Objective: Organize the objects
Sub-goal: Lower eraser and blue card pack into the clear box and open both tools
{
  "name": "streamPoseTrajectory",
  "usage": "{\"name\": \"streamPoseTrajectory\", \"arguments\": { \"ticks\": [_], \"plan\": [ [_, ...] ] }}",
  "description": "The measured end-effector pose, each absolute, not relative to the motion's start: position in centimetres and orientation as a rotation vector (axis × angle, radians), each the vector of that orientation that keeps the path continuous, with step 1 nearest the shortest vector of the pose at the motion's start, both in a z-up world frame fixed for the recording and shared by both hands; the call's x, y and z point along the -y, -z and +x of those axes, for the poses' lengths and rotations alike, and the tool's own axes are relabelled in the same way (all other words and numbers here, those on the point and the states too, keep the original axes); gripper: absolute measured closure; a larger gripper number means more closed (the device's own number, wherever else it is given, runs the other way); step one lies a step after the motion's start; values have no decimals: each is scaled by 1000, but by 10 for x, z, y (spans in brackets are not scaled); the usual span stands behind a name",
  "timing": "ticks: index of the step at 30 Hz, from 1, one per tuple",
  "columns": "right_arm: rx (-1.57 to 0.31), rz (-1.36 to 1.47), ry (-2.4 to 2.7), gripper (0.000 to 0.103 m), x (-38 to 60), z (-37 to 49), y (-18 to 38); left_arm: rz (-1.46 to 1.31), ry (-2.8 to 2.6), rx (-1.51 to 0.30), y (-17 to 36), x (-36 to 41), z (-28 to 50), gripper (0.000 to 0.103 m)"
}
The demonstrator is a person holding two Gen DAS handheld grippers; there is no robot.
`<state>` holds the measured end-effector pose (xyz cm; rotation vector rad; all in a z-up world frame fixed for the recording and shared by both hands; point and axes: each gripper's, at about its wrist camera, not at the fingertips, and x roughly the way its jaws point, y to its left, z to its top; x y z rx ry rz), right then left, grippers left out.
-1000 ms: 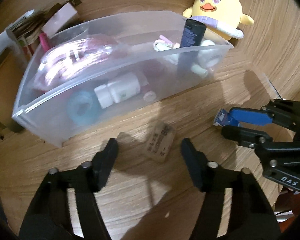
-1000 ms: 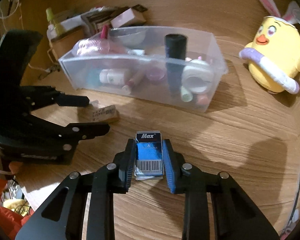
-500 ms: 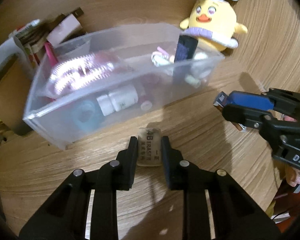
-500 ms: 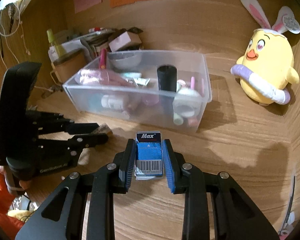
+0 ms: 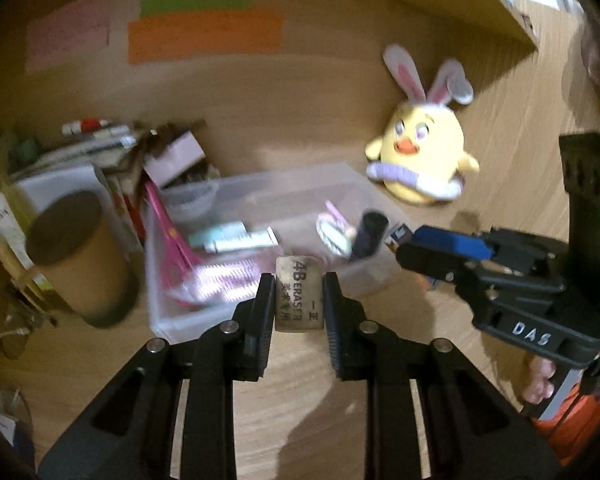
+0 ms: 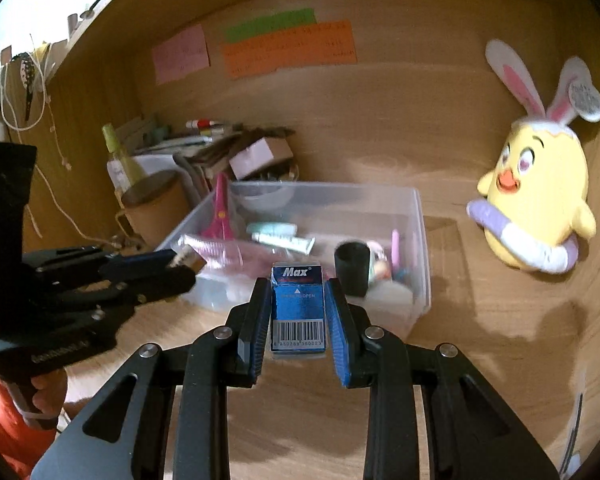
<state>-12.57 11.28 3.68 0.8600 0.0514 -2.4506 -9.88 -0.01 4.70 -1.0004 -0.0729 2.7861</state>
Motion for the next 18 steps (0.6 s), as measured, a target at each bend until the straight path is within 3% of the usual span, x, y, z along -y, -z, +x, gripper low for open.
{"name": "streamPoseTrajectory", "arguments": {
  "ticks": [10, 18],
  "plan": [
    [-73, 745, 2490, 78, -98, -138, -69, -990, -2810, 130, -68, 24, -125, 80],
    [-104, 856, 2462, 78, -75, -167, -44, -1053, -2828, 127, -57, 34, -157, 80]
  ]
}}
